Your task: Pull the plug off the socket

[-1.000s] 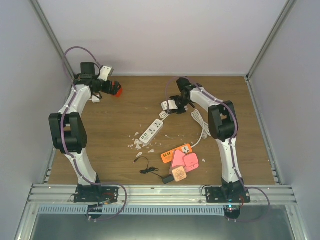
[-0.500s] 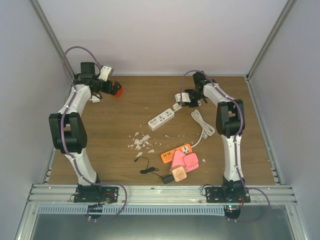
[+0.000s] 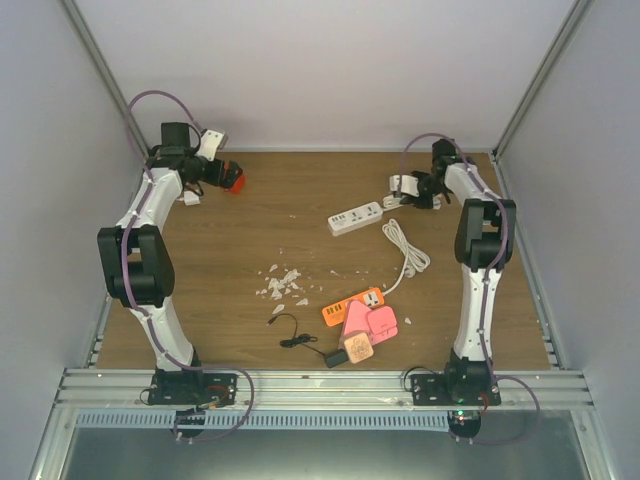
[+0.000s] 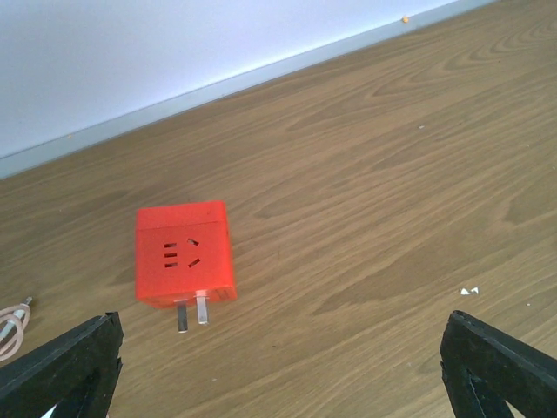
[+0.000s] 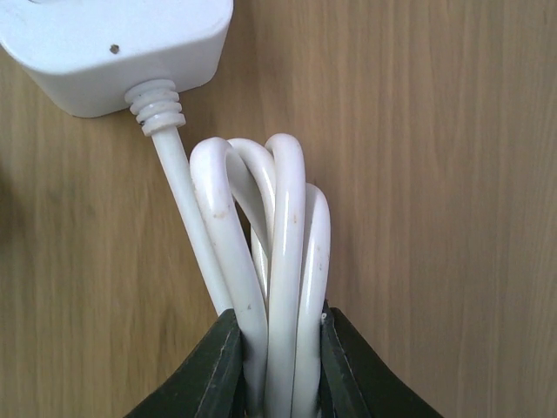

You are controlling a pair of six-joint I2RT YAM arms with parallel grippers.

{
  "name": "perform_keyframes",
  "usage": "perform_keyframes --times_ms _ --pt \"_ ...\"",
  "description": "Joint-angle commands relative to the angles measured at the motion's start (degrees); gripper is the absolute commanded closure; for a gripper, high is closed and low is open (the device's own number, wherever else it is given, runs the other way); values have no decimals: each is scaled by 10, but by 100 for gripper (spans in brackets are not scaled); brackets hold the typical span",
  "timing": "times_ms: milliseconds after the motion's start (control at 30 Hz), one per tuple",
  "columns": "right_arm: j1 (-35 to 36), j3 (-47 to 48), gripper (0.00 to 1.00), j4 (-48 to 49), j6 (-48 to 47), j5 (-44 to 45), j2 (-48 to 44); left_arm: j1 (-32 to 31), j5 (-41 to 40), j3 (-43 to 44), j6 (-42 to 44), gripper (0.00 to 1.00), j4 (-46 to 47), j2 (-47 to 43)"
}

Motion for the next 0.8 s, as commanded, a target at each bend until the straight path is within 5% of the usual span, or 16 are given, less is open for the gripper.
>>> perform_keyframes --times_ms 0,233,567,767 --pt "-55 -15 84 -8 4 66 25 -4 -1 12 -10 1 34 -12" --pt "-117 -27 84 4 2 79 25 -4 -17 -39 -17 1 96 -41" --pt "-183 -27 83 41 4 87 26 -12 66 -1 45 1 1 -20" --pt "-204 -20 64 63 27 78 19 -54 105 -77 135 1 -12 -64"
